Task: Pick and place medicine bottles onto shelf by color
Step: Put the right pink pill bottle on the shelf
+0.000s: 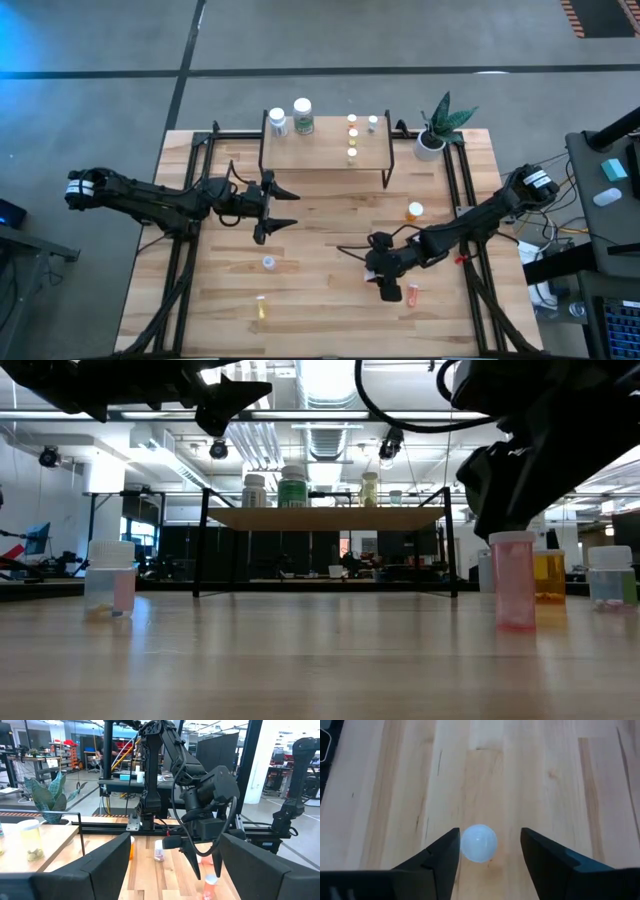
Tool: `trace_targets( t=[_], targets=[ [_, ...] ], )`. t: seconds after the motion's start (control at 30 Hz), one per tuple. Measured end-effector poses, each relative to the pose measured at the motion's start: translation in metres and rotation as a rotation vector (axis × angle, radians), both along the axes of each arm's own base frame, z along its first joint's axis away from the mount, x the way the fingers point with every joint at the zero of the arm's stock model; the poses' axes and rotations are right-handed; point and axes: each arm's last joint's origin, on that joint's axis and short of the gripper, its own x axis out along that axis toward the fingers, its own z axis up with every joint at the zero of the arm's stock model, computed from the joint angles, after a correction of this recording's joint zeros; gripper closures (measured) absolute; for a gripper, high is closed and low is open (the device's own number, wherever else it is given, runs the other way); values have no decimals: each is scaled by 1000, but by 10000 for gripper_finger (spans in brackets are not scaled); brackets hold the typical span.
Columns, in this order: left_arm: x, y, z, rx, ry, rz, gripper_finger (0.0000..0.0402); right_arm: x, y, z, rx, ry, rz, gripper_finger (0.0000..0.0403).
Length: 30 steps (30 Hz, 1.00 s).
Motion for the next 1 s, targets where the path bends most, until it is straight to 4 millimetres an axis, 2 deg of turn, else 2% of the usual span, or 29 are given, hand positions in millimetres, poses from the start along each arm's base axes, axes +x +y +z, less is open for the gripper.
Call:
trace_targets(
  t=[0.23,0.8,1.0],
  targets=[
    [0,0,0,25,-2,2,114,5,1,8,24,-22,-8,191],
    [-1,0,-3,26,11,-1,114,4,2,10,91,0,-49,186],
    [-4,0,3,25,-18,-1,114,3,1,11,91,12,-49,186]
  ],
)
